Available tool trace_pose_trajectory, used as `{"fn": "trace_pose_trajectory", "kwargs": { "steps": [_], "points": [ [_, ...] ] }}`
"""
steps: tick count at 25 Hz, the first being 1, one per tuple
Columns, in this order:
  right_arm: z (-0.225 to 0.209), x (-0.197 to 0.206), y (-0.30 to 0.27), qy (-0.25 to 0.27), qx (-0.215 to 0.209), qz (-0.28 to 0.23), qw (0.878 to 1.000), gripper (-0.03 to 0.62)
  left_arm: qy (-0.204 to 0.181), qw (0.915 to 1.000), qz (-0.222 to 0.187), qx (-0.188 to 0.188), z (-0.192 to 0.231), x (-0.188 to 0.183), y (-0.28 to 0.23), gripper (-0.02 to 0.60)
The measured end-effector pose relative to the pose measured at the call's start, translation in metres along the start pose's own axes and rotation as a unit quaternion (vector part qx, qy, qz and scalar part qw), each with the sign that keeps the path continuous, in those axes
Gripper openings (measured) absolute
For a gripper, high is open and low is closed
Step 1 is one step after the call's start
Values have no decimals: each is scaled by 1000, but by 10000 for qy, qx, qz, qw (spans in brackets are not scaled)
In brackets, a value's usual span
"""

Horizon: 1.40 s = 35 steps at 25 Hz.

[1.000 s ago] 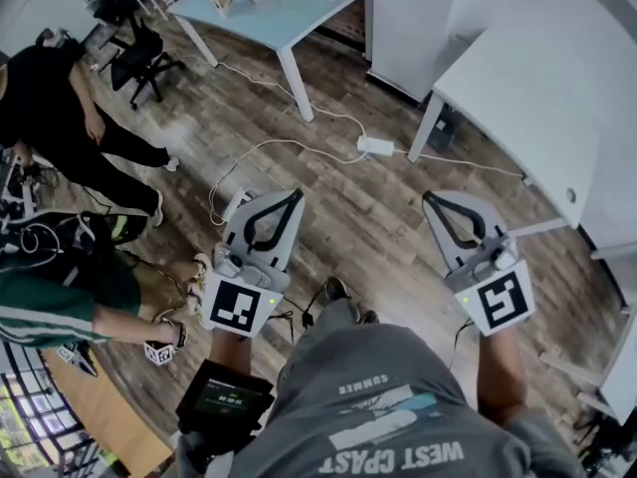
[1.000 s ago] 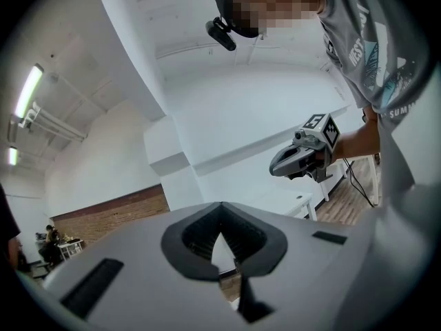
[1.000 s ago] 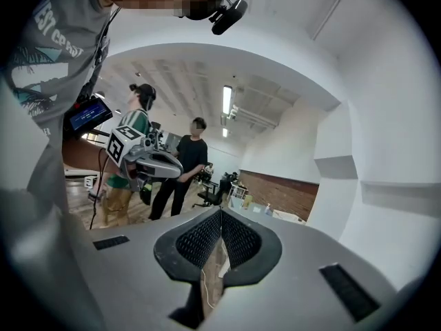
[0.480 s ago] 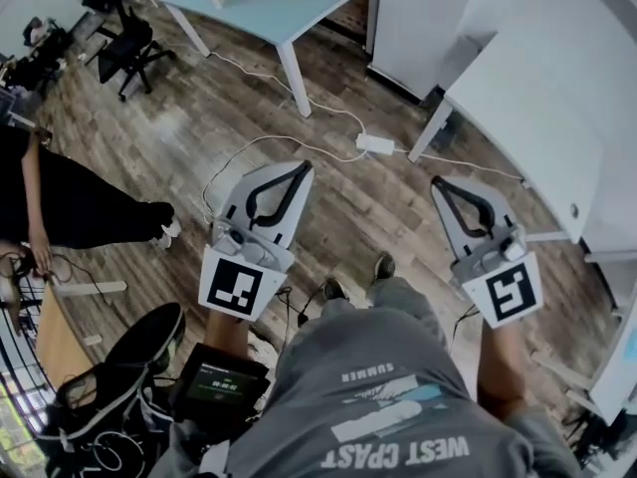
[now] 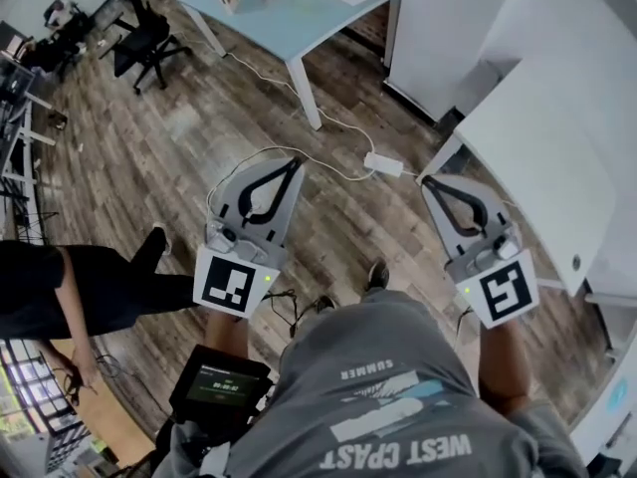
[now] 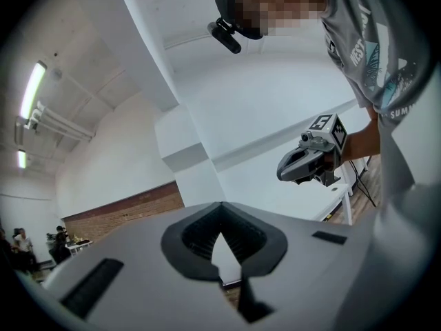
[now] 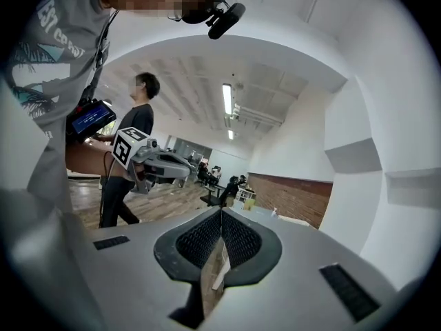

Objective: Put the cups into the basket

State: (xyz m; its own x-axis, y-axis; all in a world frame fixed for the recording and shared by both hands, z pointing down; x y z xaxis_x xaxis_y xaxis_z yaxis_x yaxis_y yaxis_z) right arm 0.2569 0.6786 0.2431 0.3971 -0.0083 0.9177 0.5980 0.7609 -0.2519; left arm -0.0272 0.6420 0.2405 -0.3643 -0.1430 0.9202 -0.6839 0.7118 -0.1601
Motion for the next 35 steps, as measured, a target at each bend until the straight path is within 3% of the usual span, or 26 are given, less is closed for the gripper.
{"fn": "trace_pose_trajectory", "kwargs": {
  "steps": [9, 16, 25, 35],
  "points": [
    [-71, 25, -30, 10, -426, -115, 9990, 12, 79, 9991, 299, -292, -4, -2, -60, 0],
    [-97, 39, -61, -161, -606, -91, 9980, 12, 67, 9980, 540, -329, 16, 4, -87, 0],
    [-128, 26, -126, -177, -306, 114, 9993, 12, 88, 9995, 277, -90, 89, 27, -137, 0],
    [-139, -8, -198, -67, 246, 240, 9994, 12, -350, 9991, 76, 246, 176, 50, -150, 0]
  ]
}}
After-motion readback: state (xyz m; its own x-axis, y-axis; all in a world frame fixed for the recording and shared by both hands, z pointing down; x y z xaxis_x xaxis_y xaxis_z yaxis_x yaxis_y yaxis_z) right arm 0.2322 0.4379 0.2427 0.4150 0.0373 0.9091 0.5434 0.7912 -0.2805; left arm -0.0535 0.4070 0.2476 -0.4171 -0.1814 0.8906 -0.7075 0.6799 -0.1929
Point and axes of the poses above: the fingertips, and each gripper's own axes: y backward along the fingers, z to its left, x out of its underside, the point moved 10 cm from there along y, backward along the fingers, and after that the axes turned 9 degrees about z, right-handed, at the moved point
